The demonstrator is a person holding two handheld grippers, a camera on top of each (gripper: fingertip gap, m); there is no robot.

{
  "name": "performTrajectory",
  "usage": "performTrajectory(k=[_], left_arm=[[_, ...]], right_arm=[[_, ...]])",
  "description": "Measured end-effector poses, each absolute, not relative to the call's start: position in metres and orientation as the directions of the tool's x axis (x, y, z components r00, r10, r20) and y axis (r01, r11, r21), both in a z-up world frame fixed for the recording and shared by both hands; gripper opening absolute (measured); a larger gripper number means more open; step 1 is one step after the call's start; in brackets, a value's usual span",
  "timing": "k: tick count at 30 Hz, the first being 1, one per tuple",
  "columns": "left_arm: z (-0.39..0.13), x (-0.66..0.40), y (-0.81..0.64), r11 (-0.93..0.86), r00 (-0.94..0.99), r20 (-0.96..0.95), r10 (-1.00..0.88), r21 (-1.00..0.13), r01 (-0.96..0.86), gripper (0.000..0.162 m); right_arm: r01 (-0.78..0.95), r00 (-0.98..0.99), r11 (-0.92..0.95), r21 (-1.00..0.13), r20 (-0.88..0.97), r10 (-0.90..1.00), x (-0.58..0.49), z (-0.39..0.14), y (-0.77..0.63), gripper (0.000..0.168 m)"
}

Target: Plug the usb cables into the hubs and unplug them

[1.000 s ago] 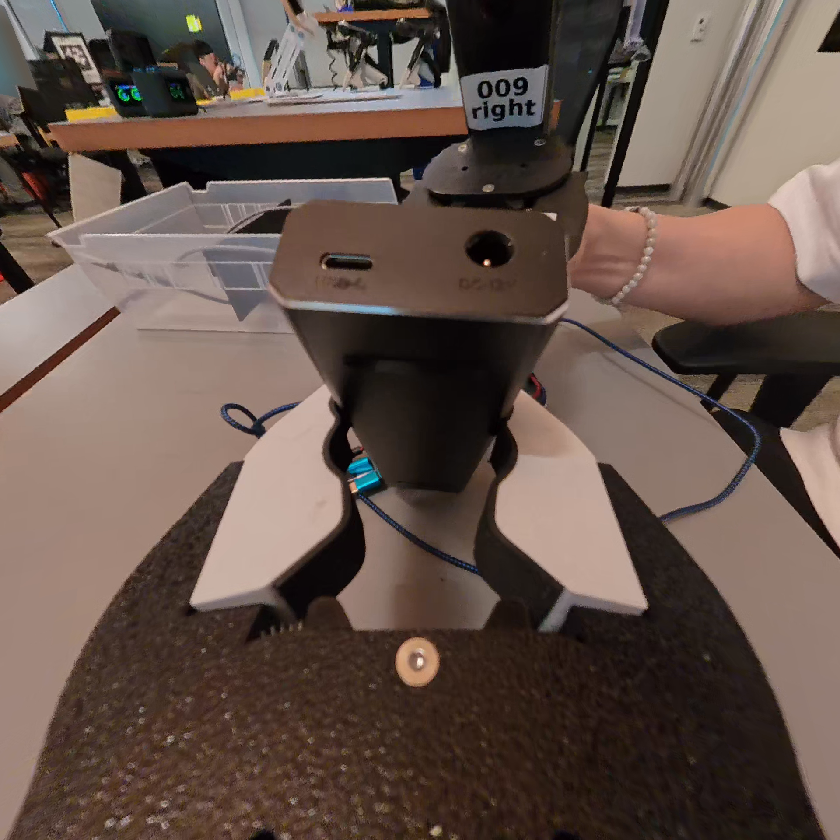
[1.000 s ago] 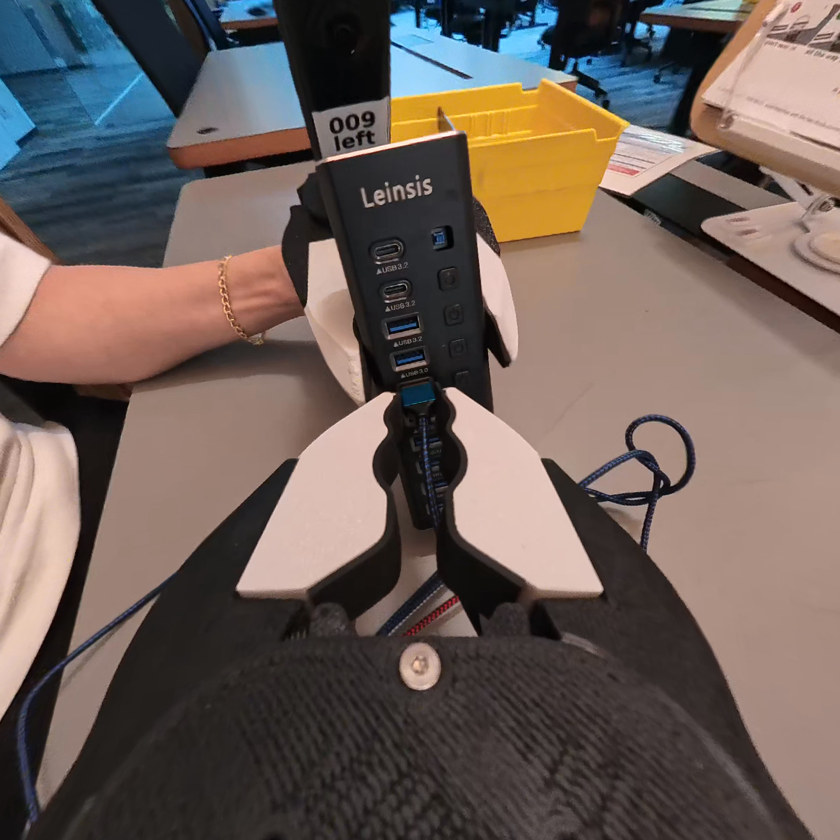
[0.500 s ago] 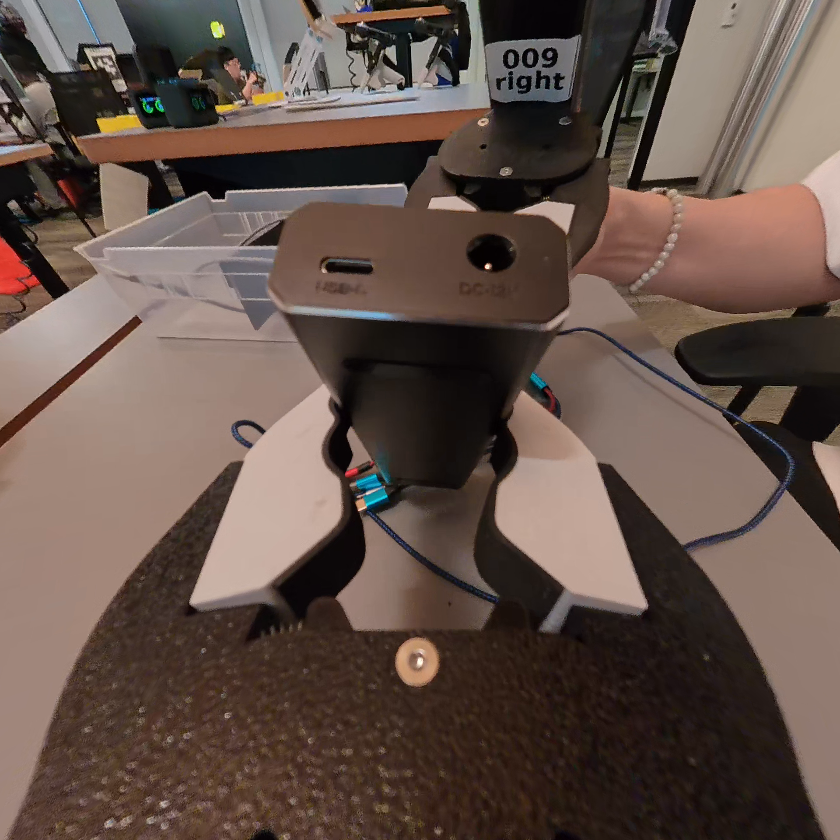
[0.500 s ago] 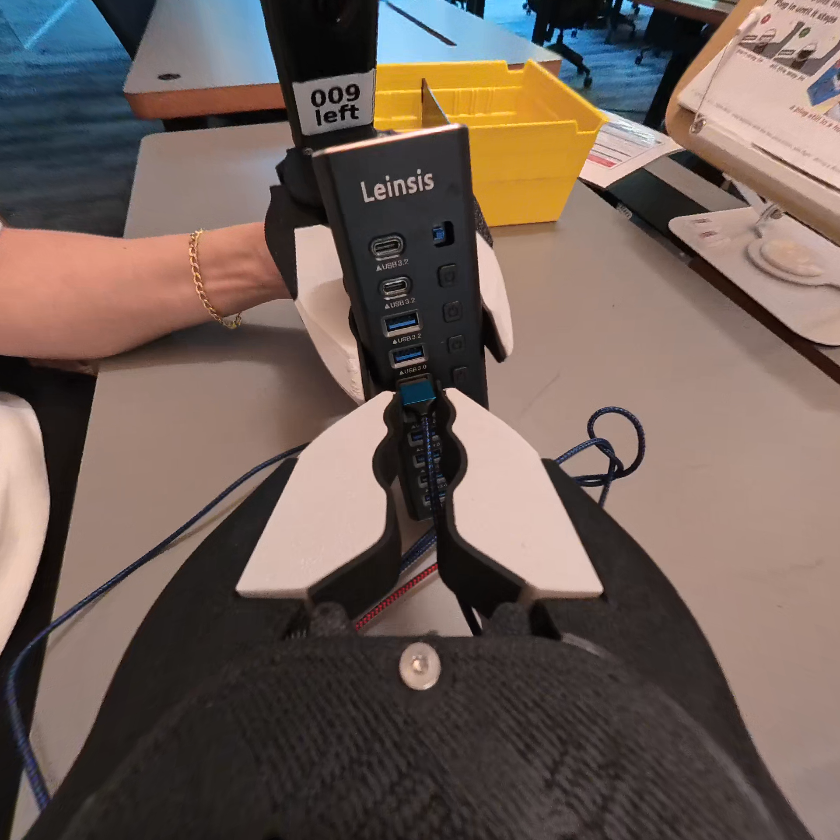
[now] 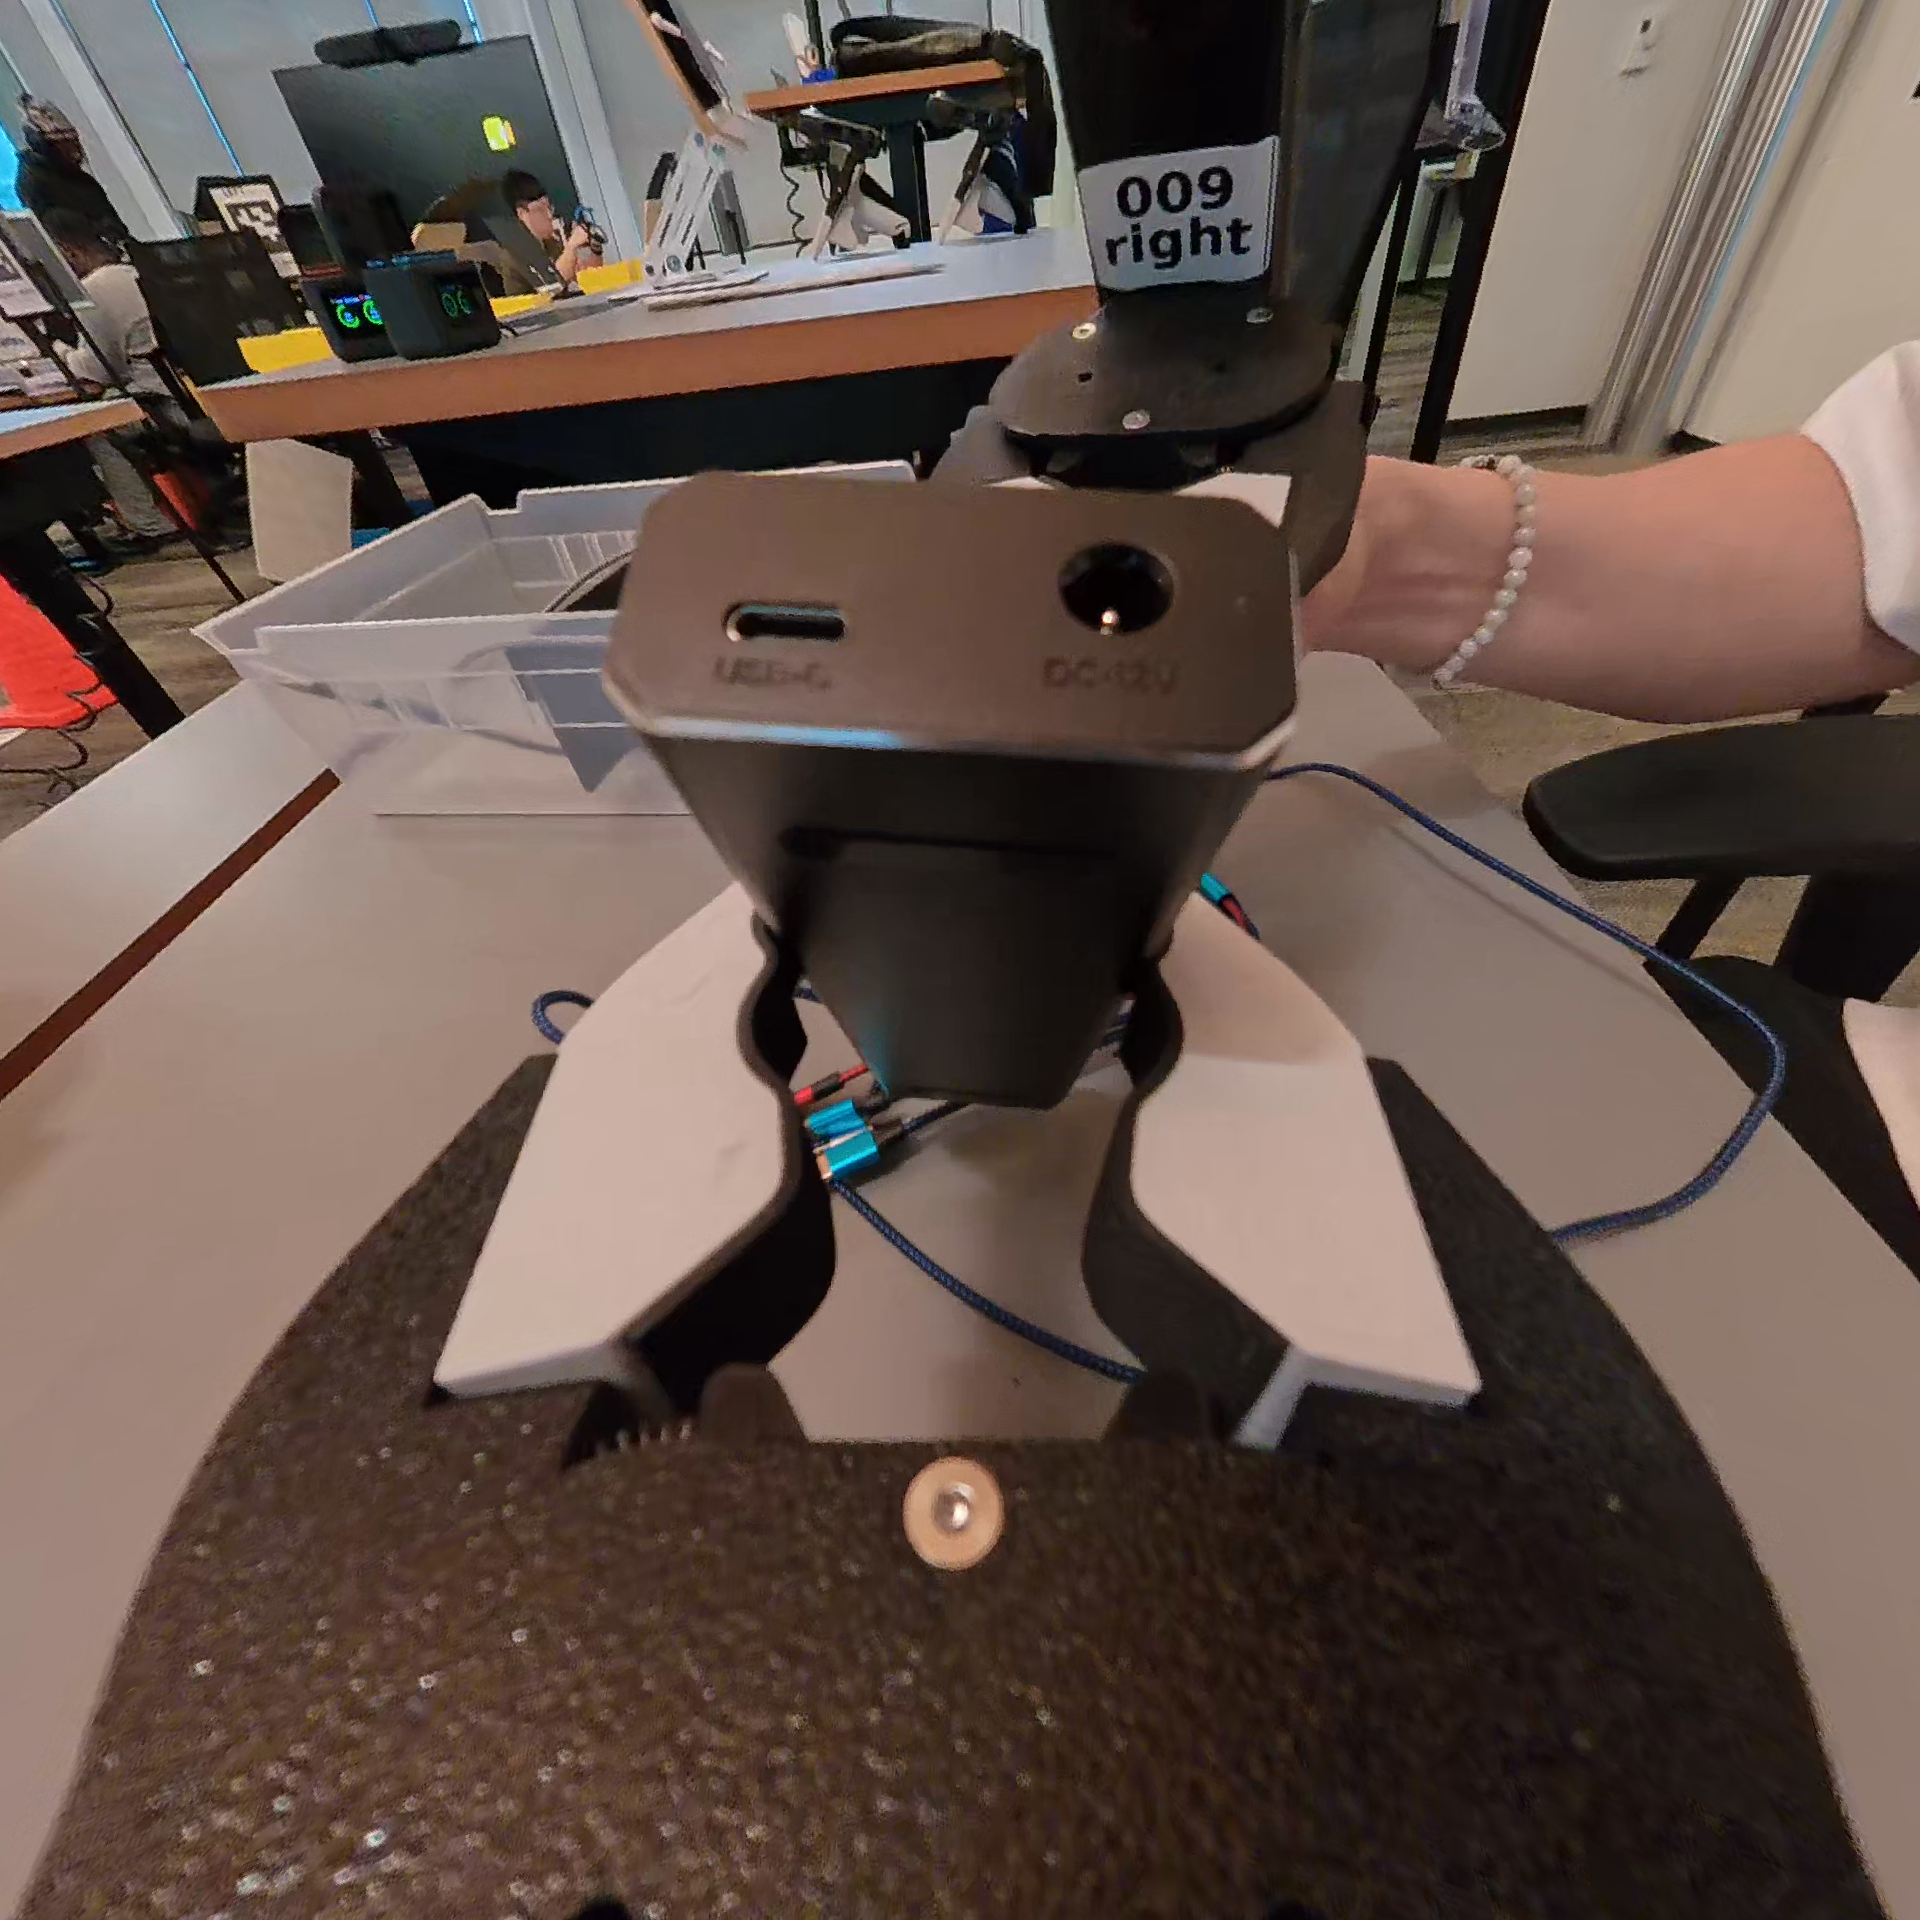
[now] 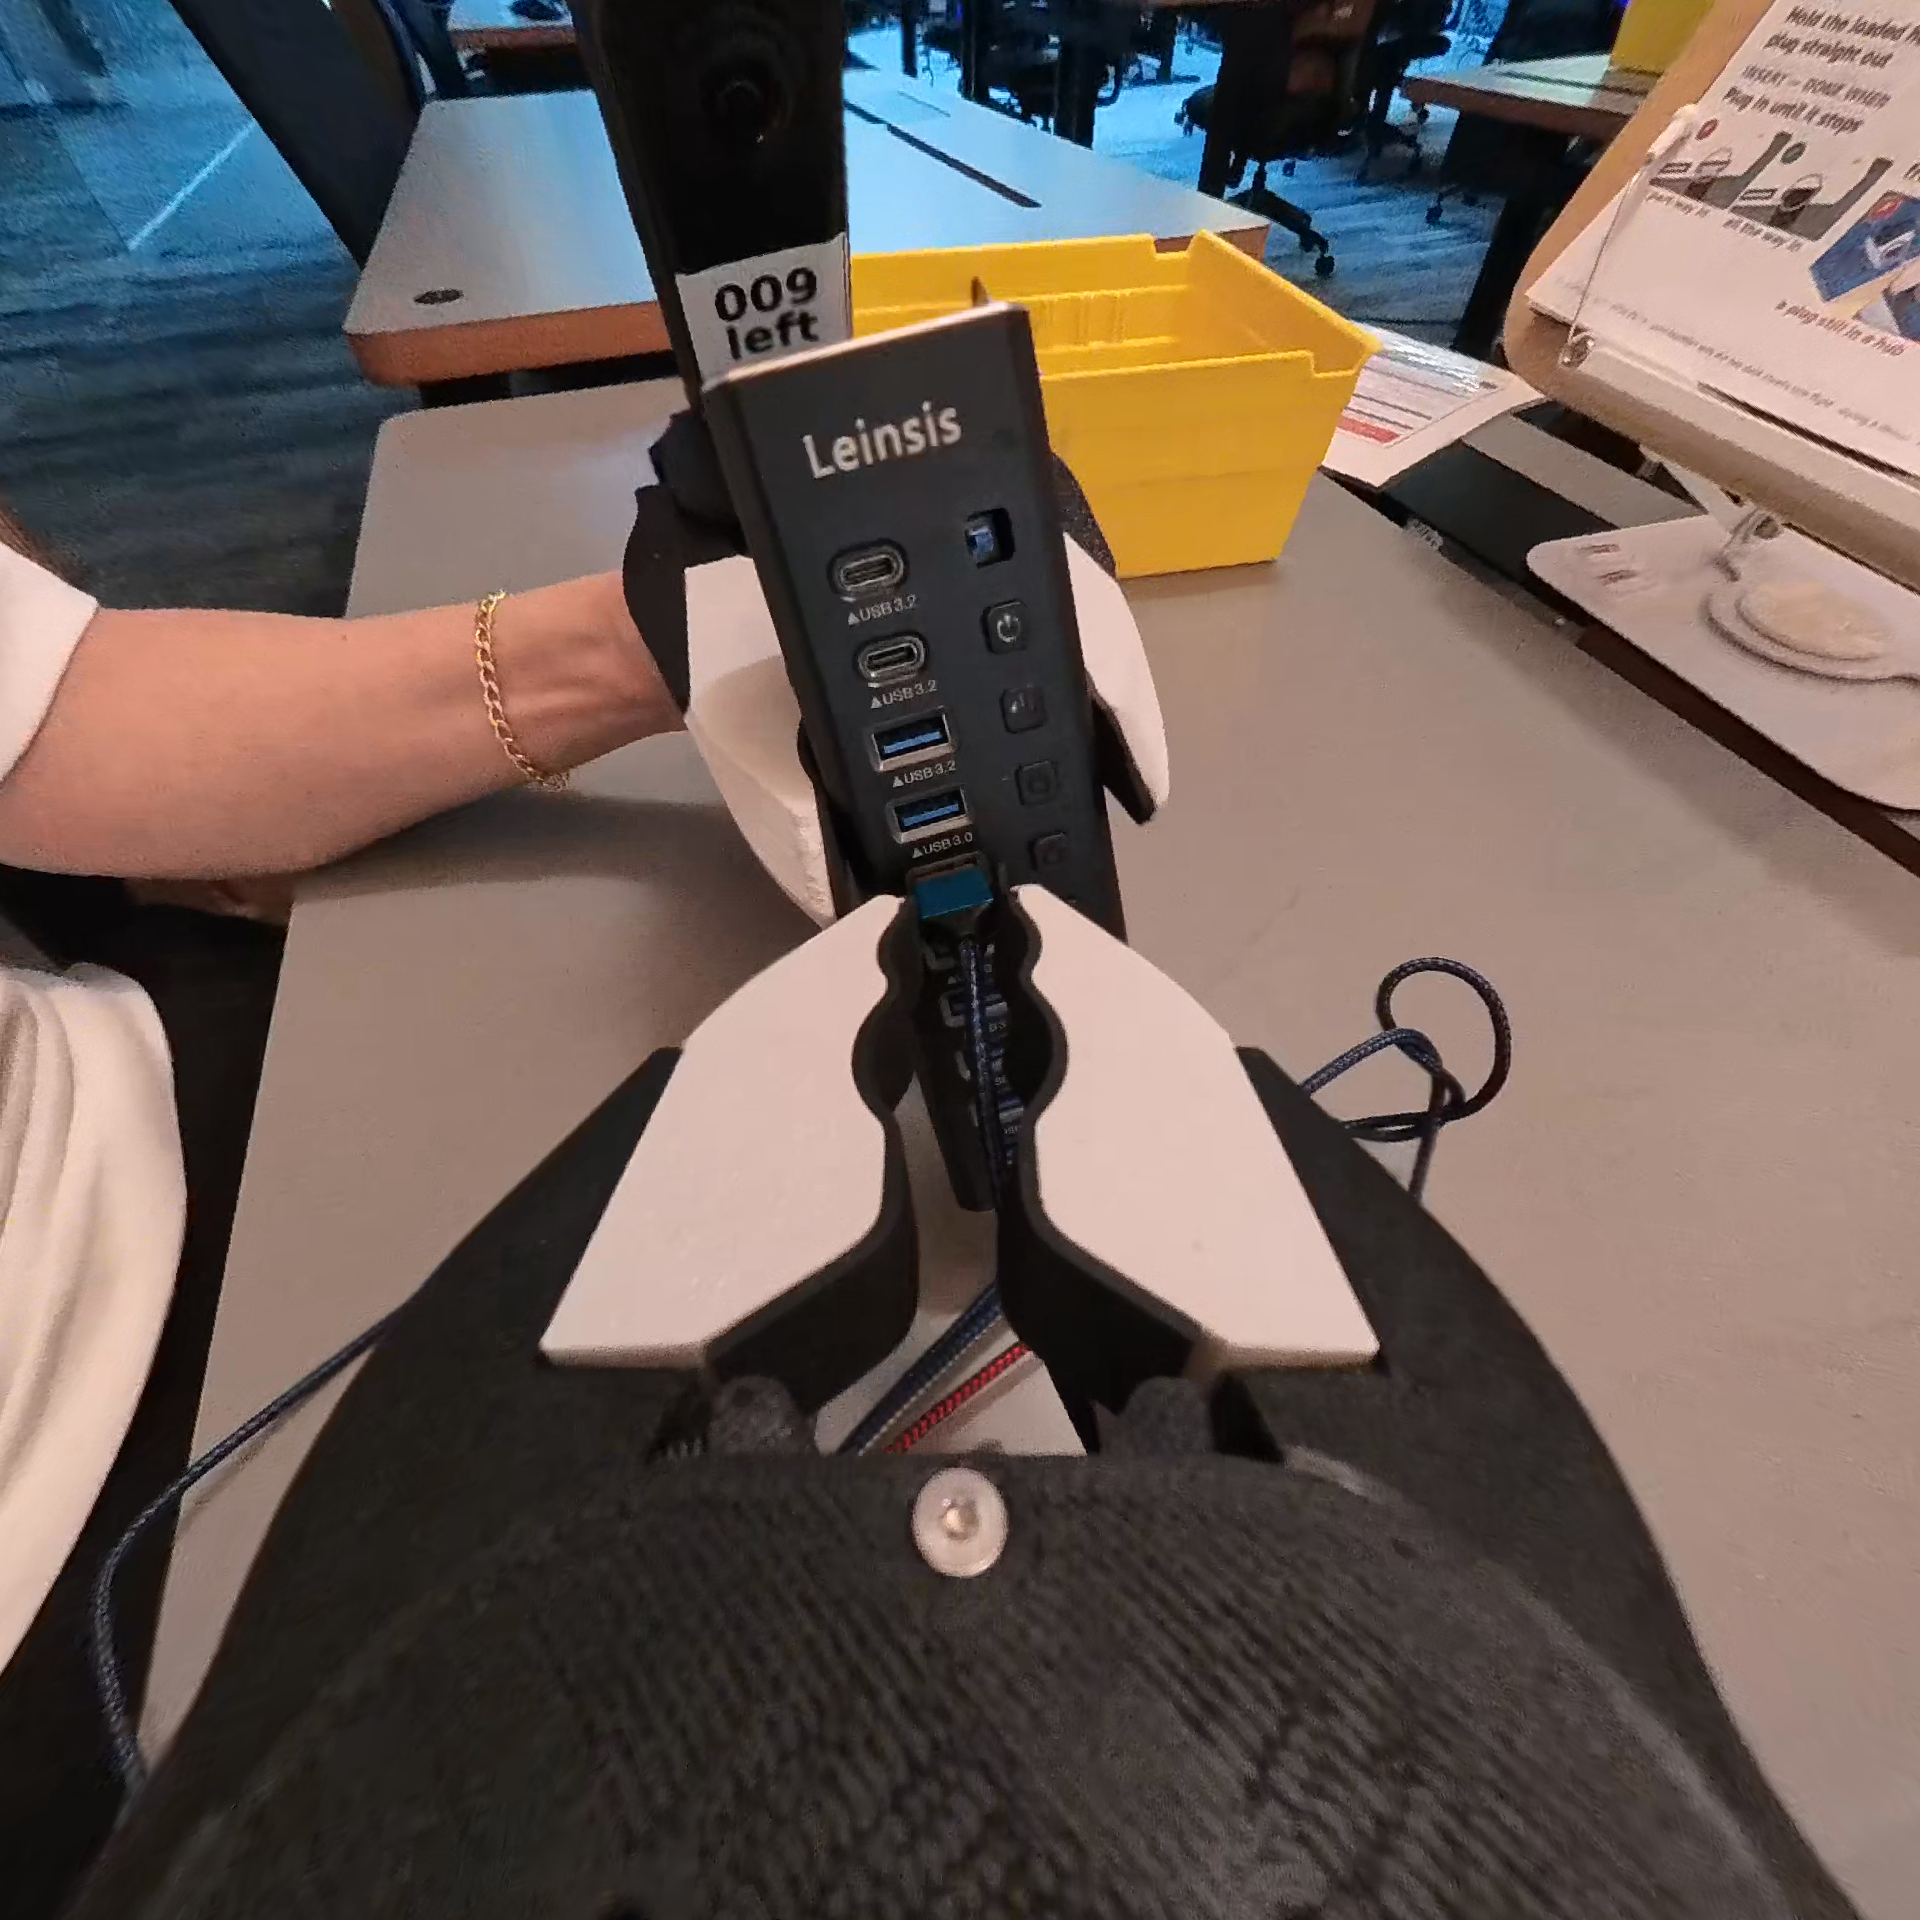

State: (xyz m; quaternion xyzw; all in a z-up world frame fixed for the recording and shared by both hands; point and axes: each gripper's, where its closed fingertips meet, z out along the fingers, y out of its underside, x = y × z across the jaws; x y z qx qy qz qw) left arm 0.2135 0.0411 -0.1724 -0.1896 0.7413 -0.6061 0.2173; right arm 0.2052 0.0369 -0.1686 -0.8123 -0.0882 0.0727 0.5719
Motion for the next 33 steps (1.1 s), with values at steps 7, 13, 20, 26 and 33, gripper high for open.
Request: performTrajectory(k=[7, 13, 20, 26, 33], left_arm=[[-0.171, 0.212, 0.03, 0.212, -0.843, -0.106, -0.527, -0.977, -0.009, 0.06], [-0.171, 0.209, 0.03, 0.222, -0.843, -0.111, -0.527, -0.975, -0.01, 0.06], [-0.165, 0.204, 0.033, 0.153, -0.85, -0.062, -0.524, -0.988, -0.023, 0.06], [-0.165, 0.2, 0.035, 0.096, -0.864, 0.007, -0.503, -0.993, -0.064, 0.06], [-0.169, 0.198, 0.036, 0.138, -0.85, 0.002, -0.526, -0.987, -0.087, 0.06]], right_arm=[[0.071, 0.972, -0.358, -0.931, -0.016, 0.235, 0.205, -0.166, 0.024, 0.015], [0.087, 0.962, -0.369, -0.925, -0.019, 0.274, 0.202, -0.166, 0.023, 0.015], [0.089, 0.96, -0.35, -0.933, -0.014, 0.281, 0.198, -0.162, 0.027, 0.015], [0.065, 0.965, -0.333, -0.941, -0.025, 0.26, 0.192, -0.165, 0.029, 0.015], [0.045, 0.955, -0.298, -0.954, -0.046, 0.294, 0.193, -0.165, 0.029, 0.014]])
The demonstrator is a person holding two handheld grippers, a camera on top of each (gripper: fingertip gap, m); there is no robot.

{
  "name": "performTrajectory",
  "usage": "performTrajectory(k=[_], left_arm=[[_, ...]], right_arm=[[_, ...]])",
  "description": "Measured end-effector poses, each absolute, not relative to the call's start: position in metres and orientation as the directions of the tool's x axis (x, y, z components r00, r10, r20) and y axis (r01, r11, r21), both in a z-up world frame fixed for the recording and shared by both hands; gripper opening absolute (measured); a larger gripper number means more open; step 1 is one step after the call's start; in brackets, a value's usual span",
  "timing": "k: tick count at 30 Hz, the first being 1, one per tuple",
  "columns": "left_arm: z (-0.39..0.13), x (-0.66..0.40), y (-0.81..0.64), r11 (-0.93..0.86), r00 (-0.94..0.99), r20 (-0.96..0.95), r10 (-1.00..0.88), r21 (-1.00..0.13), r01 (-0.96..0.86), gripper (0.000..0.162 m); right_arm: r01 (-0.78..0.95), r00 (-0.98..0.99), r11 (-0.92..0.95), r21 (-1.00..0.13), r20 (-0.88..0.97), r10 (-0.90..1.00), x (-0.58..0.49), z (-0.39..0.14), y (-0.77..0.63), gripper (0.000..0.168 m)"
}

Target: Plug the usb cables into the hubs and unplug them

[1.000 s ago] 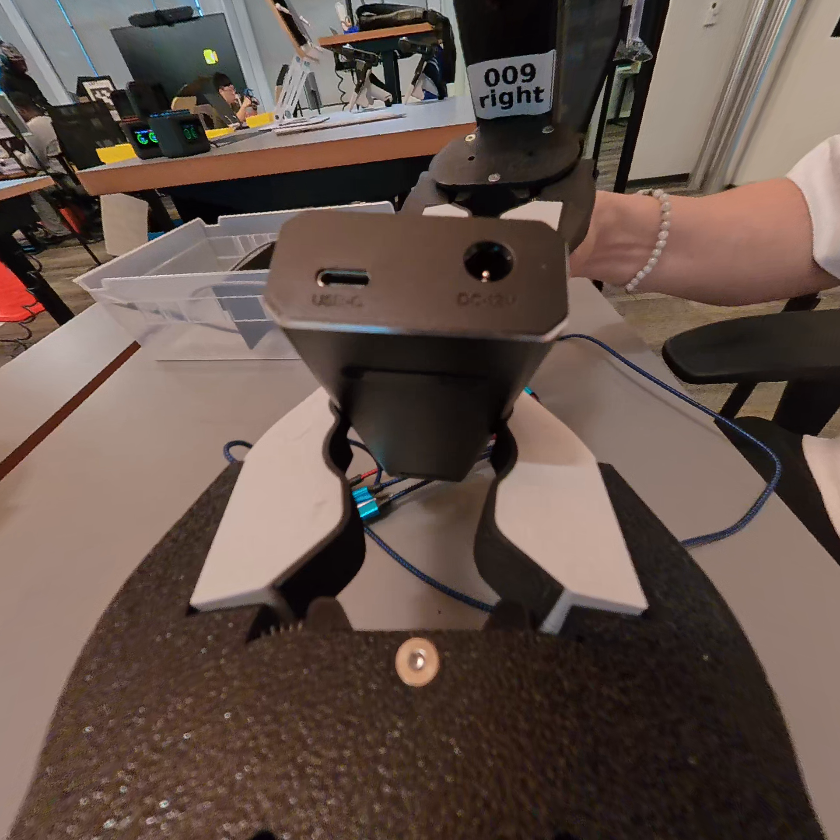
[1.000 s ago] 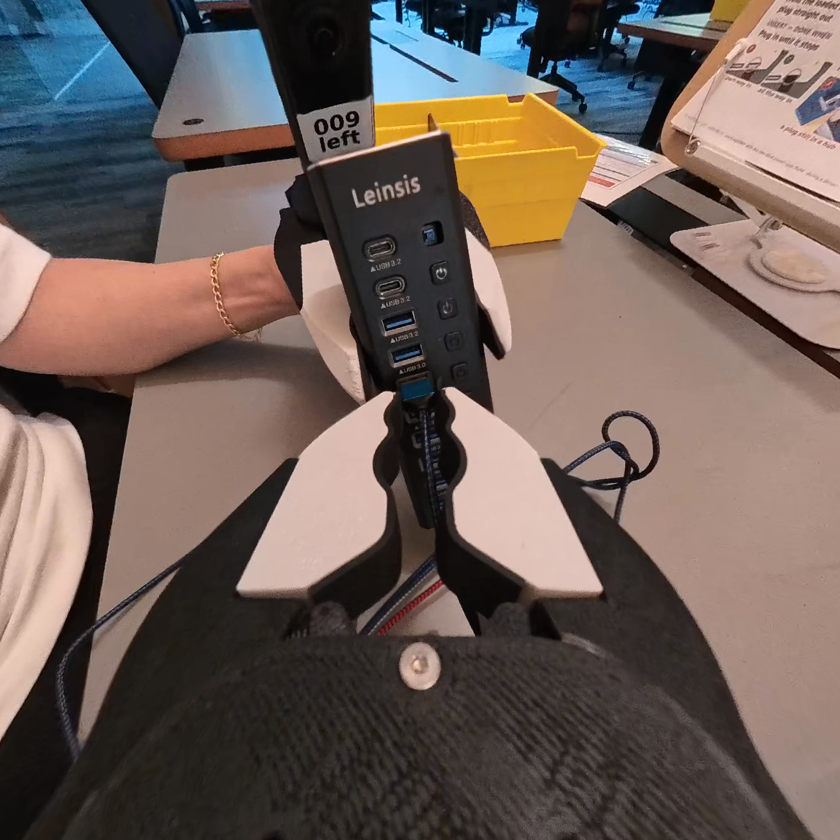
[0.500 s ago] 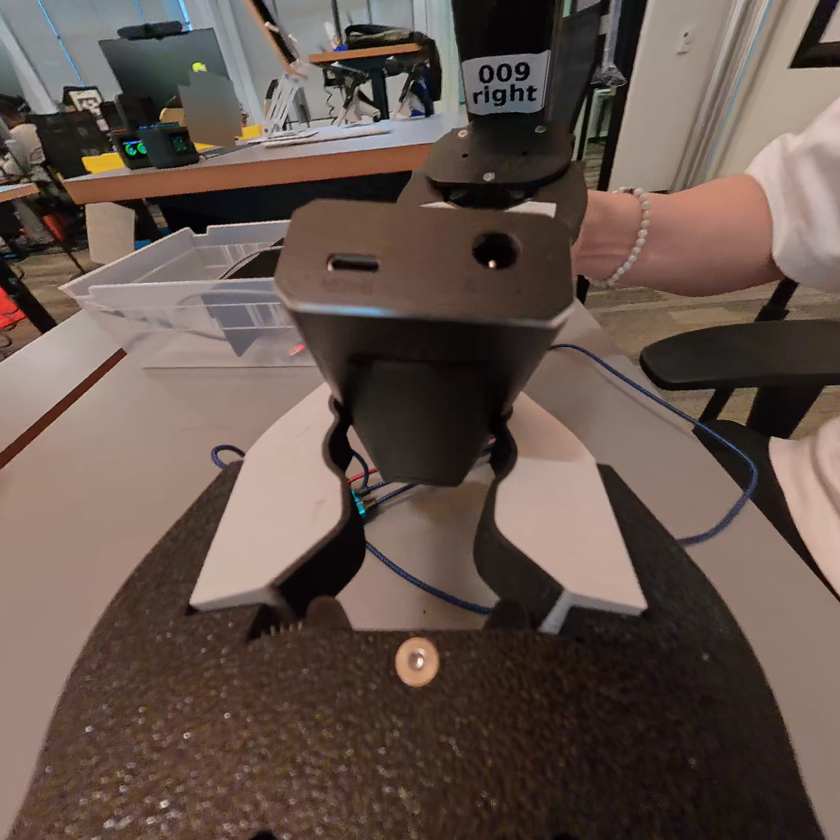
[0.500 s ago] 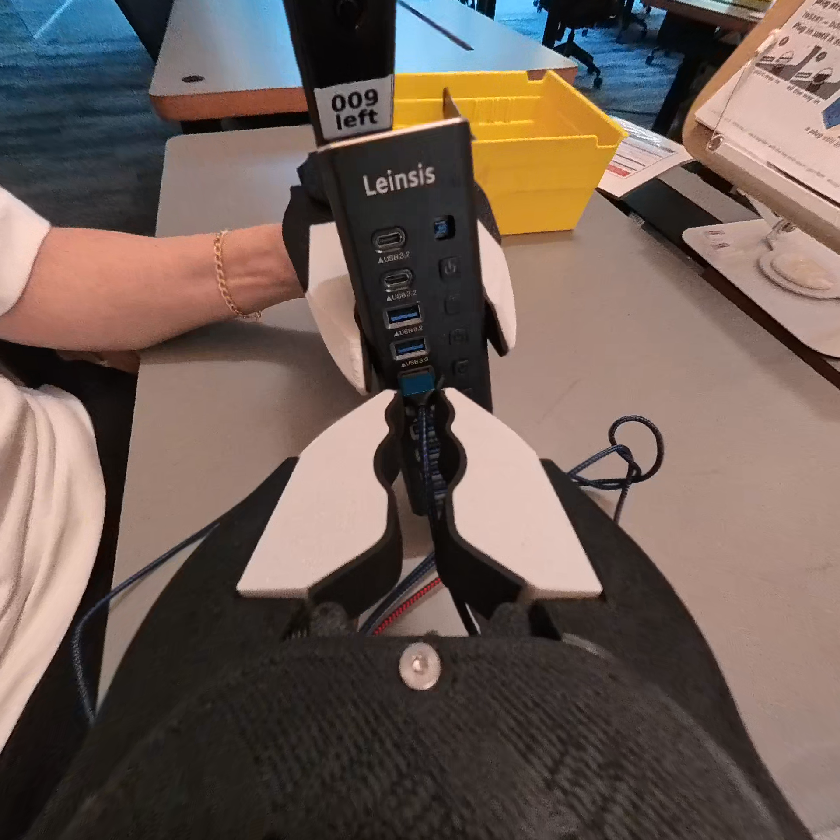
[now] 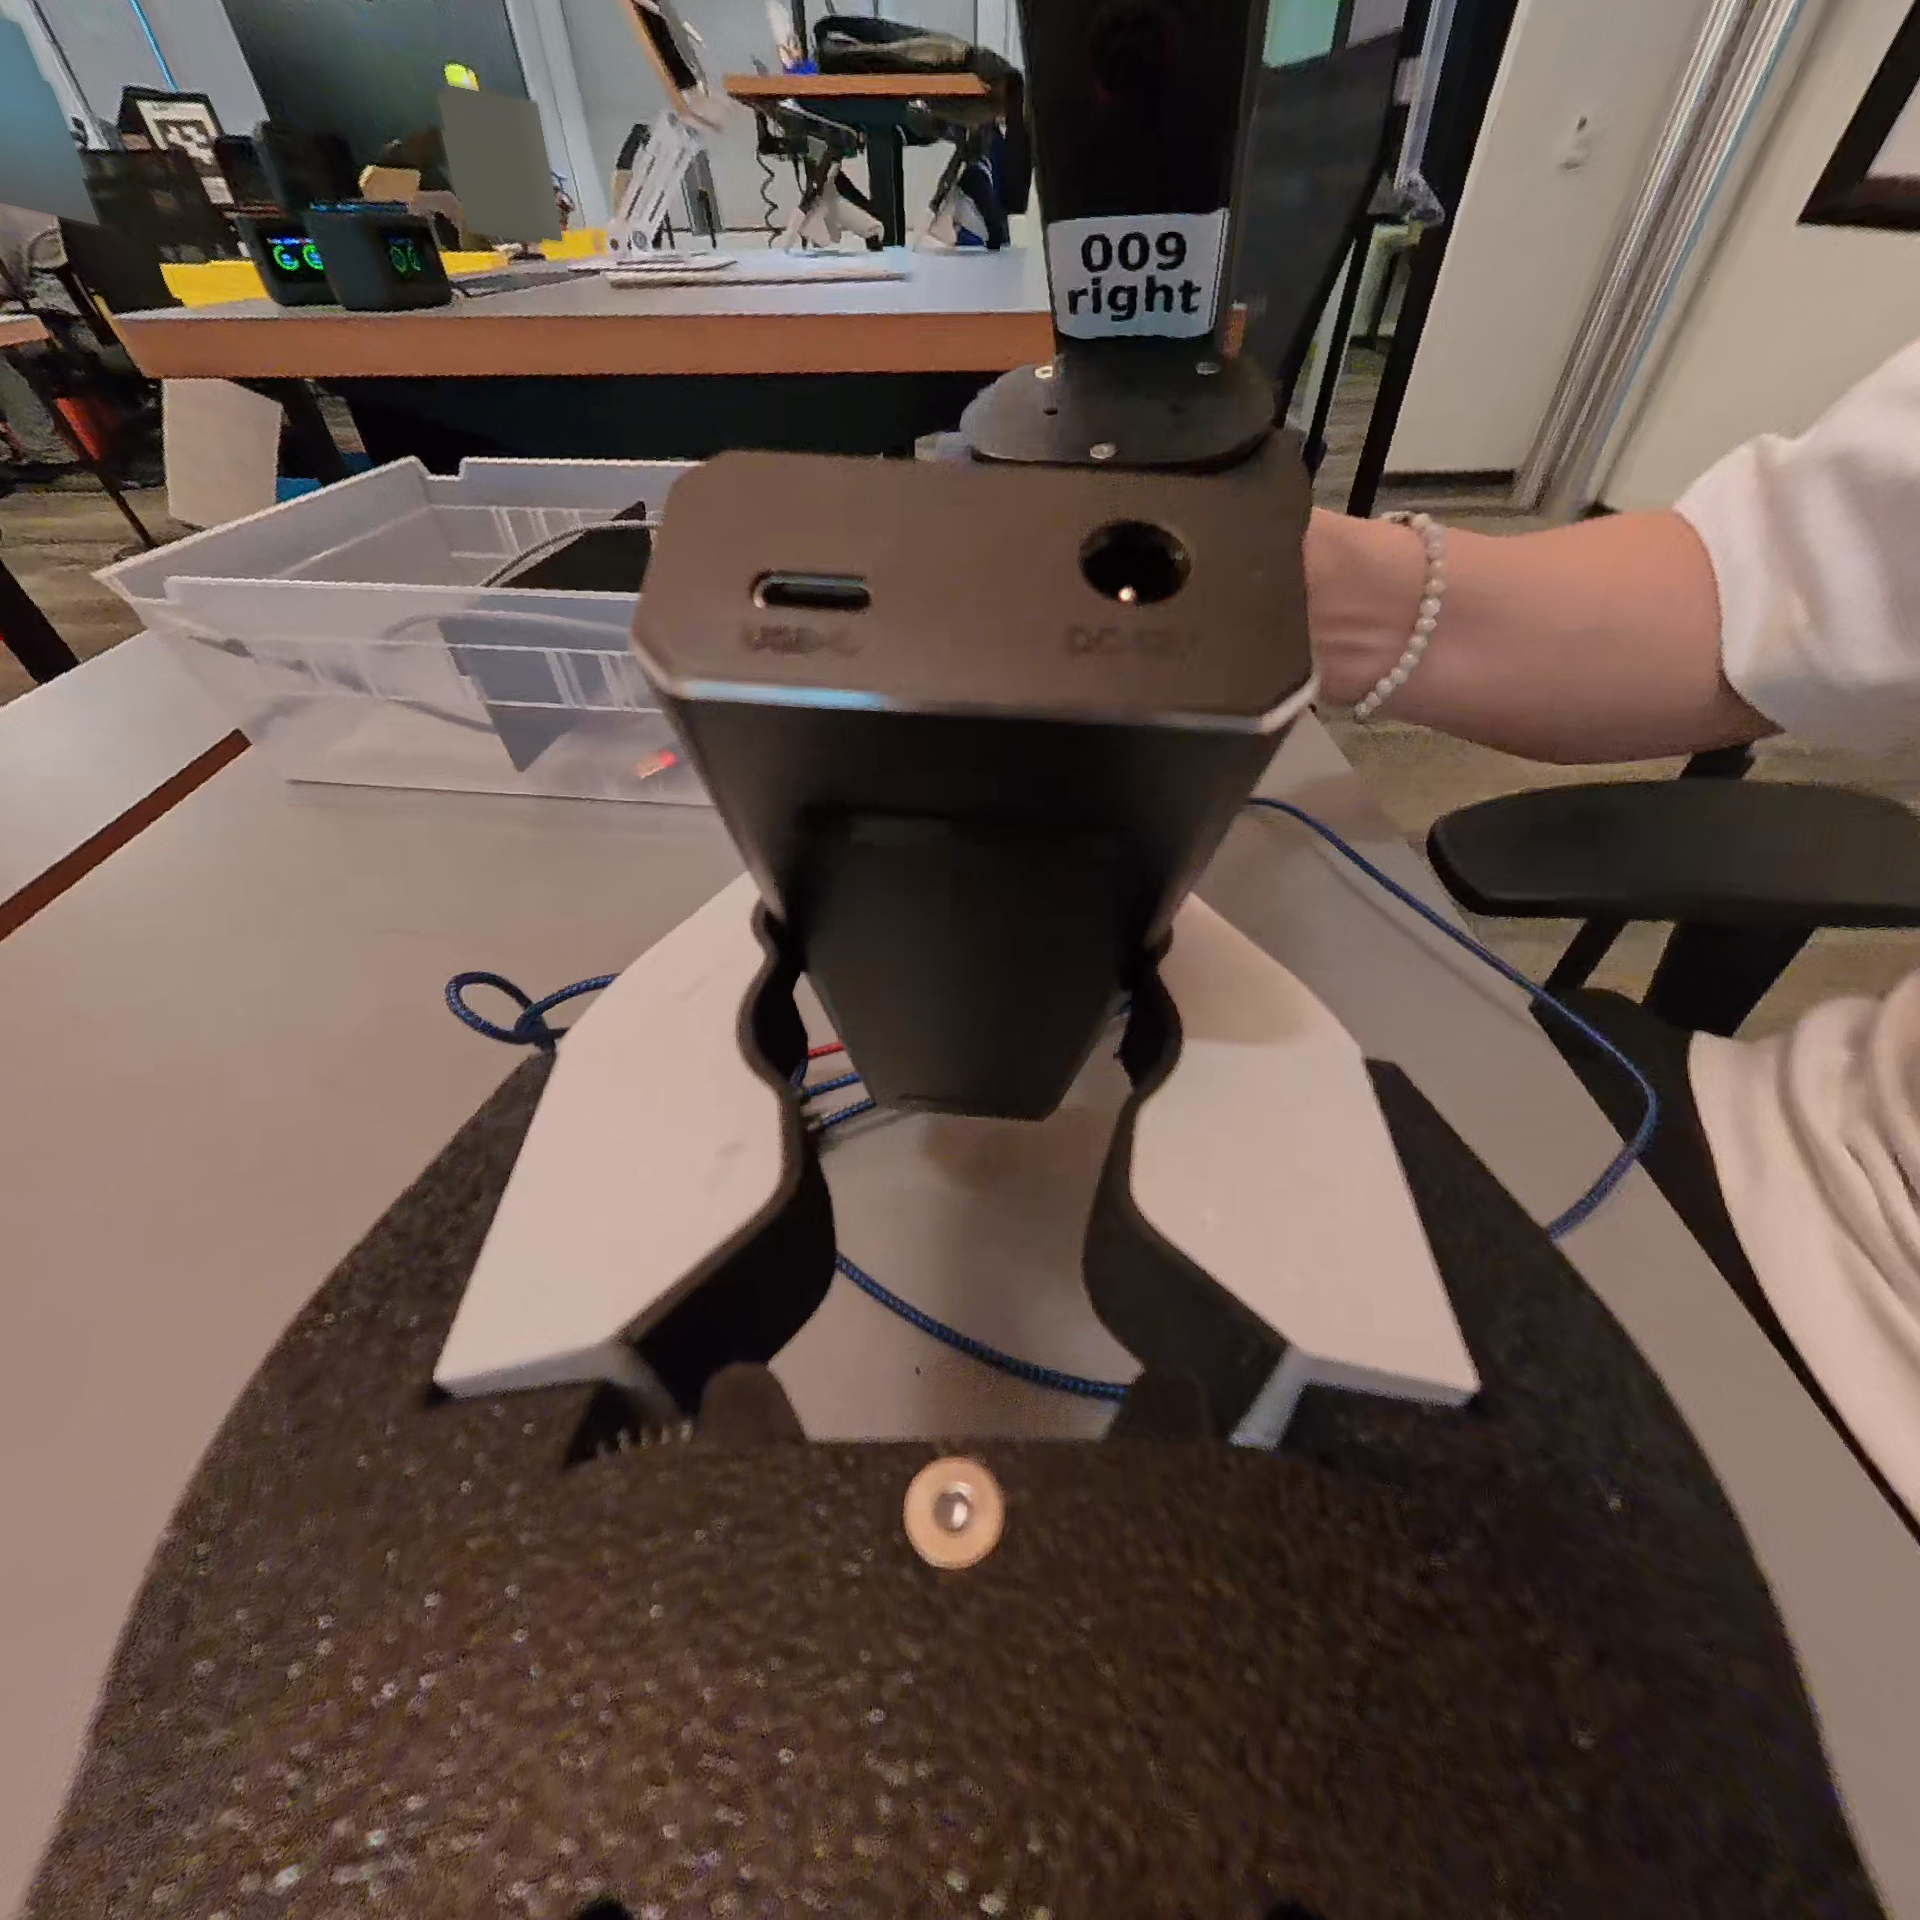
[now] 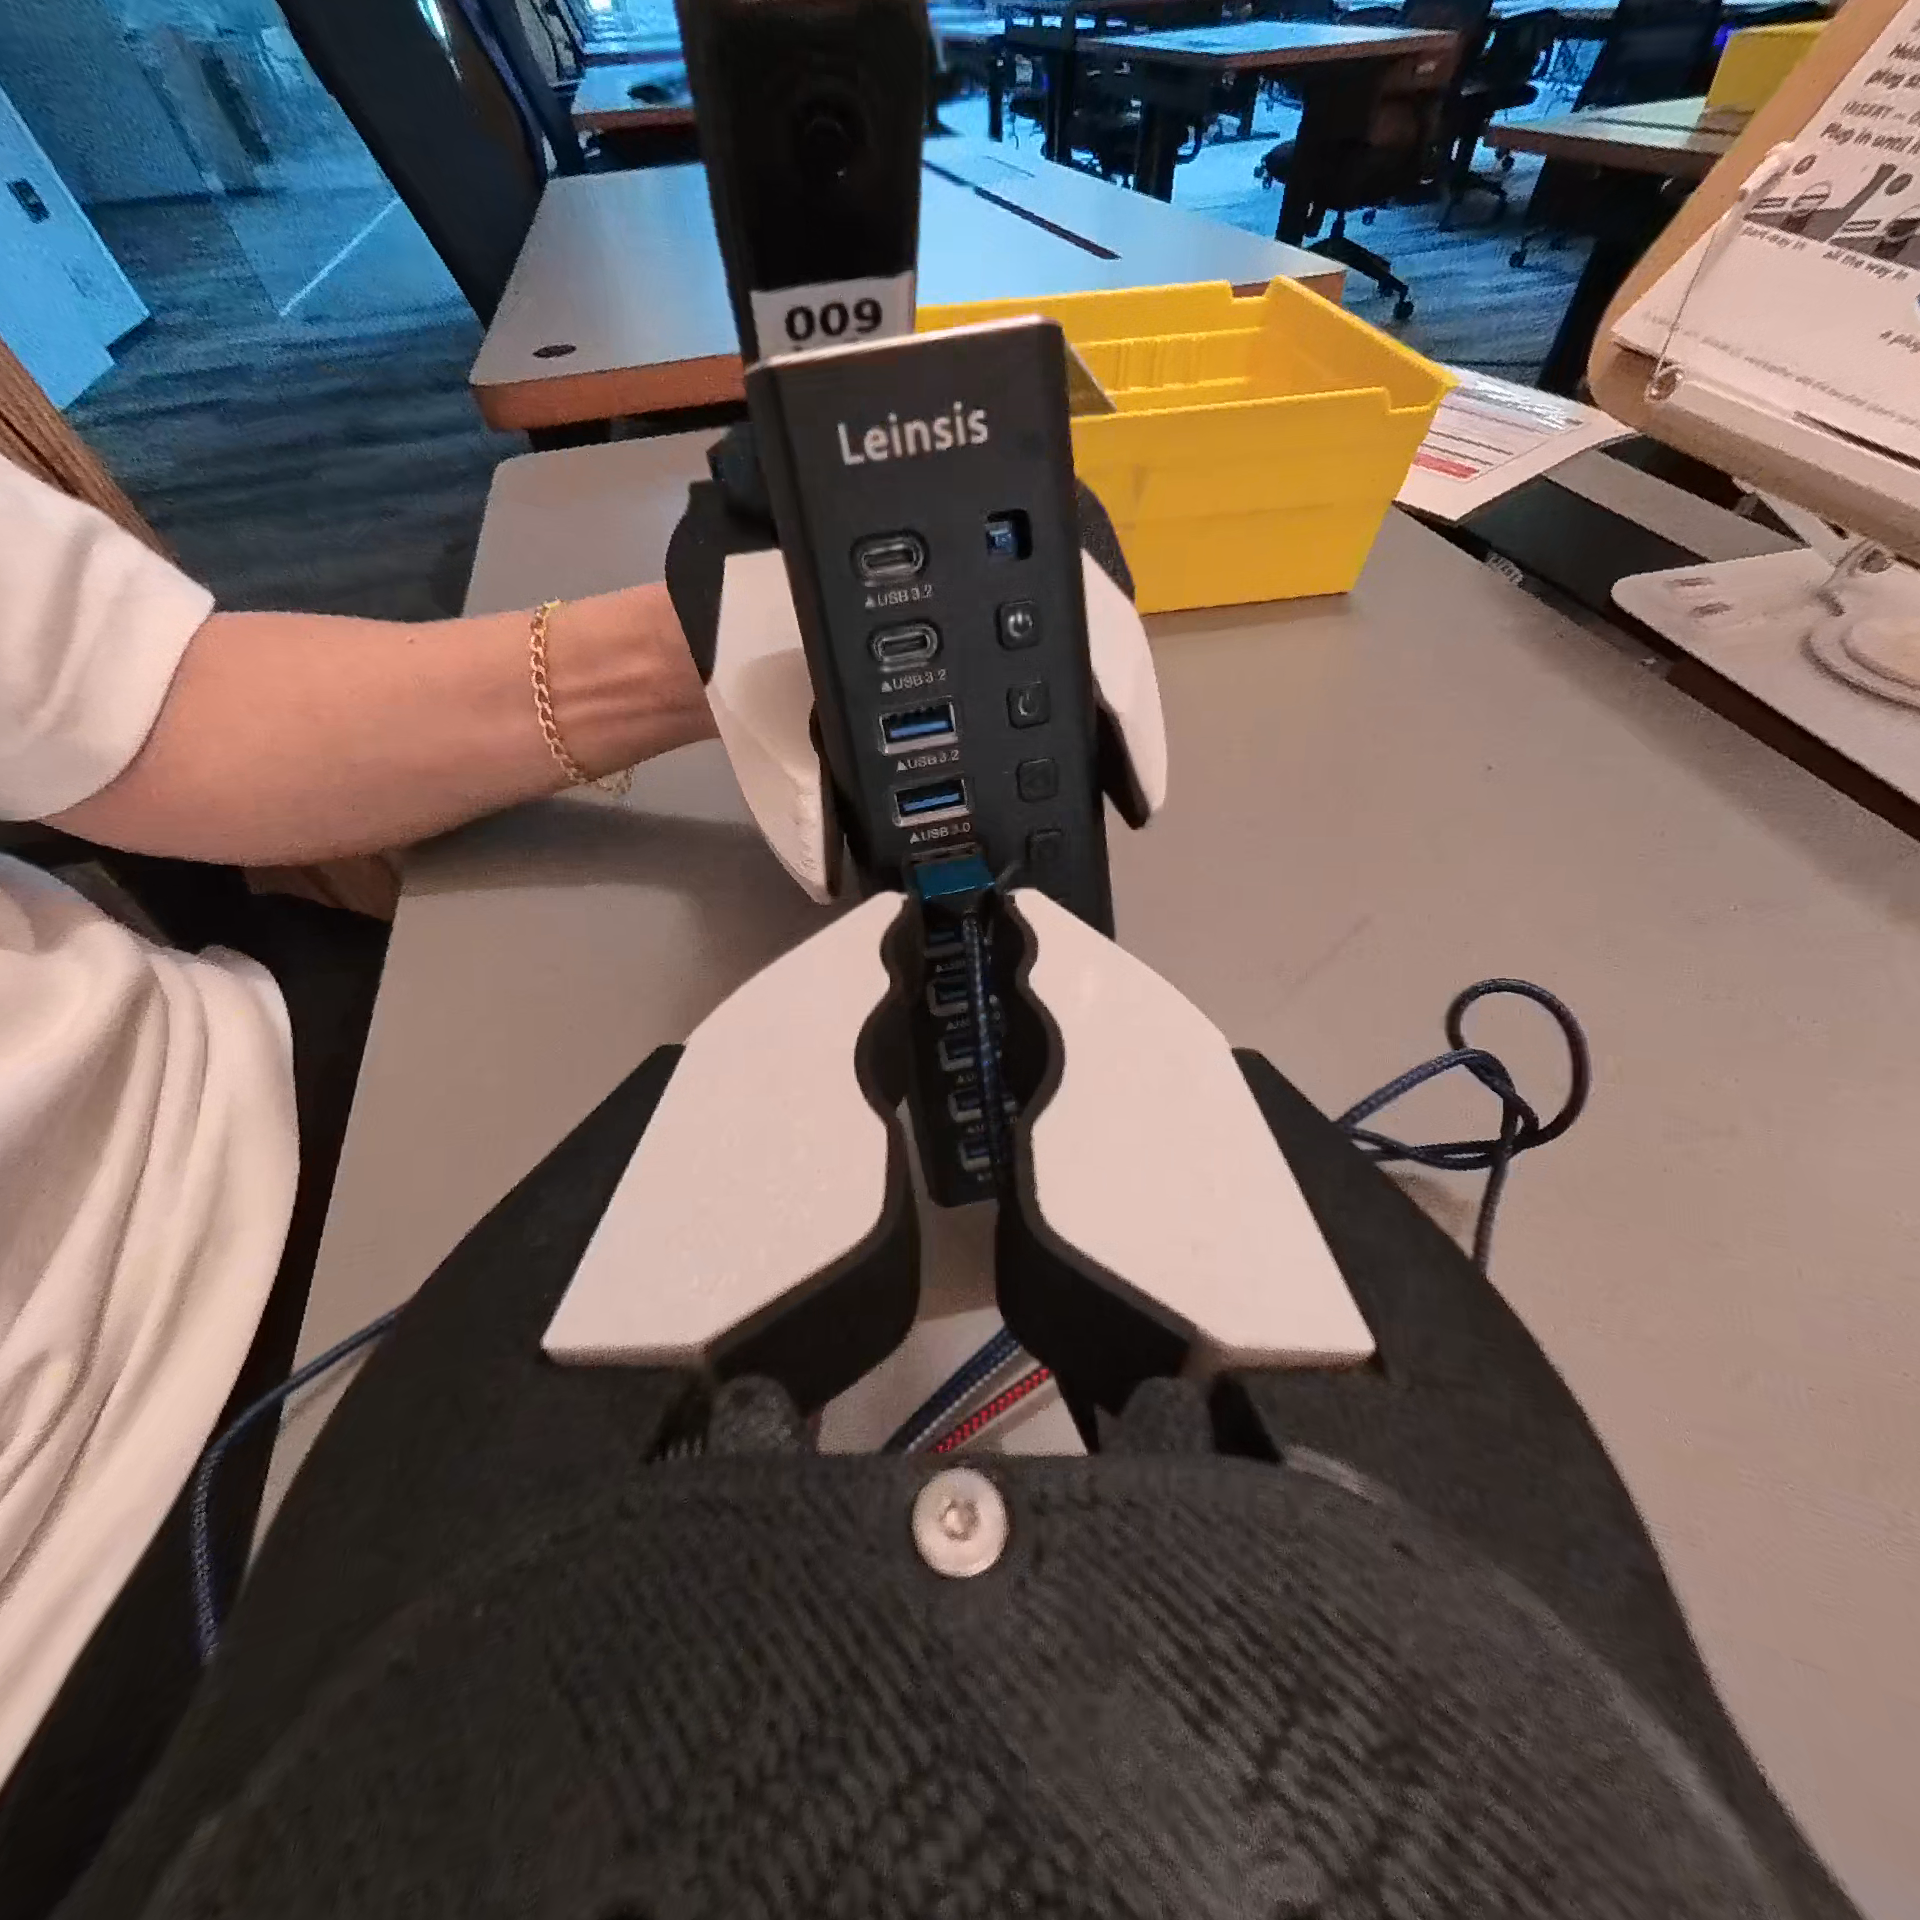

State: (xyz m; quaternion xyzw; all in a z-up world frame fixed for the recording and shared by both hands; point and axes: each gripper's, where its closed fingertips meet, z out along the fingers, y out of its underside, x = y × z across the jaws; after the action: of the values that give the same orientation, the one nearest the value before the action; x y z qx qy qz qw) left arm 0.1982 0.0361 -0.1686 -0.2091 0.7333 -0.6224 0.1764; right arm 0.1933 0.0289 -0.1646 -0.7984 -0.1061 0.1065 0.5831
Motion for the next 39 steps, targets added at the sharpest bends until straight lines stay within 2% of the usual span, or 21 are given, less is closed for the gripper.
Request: performTrajectory(k=[5, 9, 10, 13, 18, 28, 39], left_arm=[[-0.172, 0.189, 0.036, 0.141, -0.845, 0.036, -0.534, -0.981, -0.131, 0.06], [-0.172, 0.187, 0.034, 0.196, -0.831, 0.005, -0.556, -0.971, -0.137, 0.06], [-0.171, 0.186, 0.035, 0.197, -0.834, 0.007, -0.552, -0.971, -0.138, 0.06], [-0.164, 0.182, 0.029, 0.196, -0.838, 0.001, -0.545, -0.972, -0.129, 0.06], [-0.141, 0.182, 0.024, 0.214, -0.835, -0.05, -0.548, -0.973, -0.082, 0.06], [-0.116, 0.161, 0.009, 0.246, -0.829, -0.127, -0.544, -0.969, -0.012, 0.06], [-0.099, 0.143, -0.002, 0.275, -0.83, -0.156, -0.536, -0.961, 0.004, 0.06]], right_arm=[[0.069, 0.965, -0.313, -0.947, -0.016, 0.262, 0.184, -0.167, 0.026, 0.014], [0.001, 0.95, -0.29, -0.957, -0.09, 0.3, 0.184, -0.168, 0.021, 0.012], [0.02, 0.954, -0.305, -0.952, -0.074, 0.291, 0.182, -0.168, 0.019, 0.004], [0.082, 0.955, -0.295, -0.952, -0.009, 0.297, 0.183, -0.16, 0.012, 0.004], [0.064, 0.957, -0.24, -0.969, -0.009, 0.29, 0.178, -0.138, 0.007, 0.003], [-0.01, 0.965, -0.021, -1.0, -0.015, 0.26, 0.154, -0.112, -0.001, 0.02], [0.068, 0.967, 0.065, -0.996, 0.082, 0.242, 0.132, -0.095, -0.002, 0.018]])
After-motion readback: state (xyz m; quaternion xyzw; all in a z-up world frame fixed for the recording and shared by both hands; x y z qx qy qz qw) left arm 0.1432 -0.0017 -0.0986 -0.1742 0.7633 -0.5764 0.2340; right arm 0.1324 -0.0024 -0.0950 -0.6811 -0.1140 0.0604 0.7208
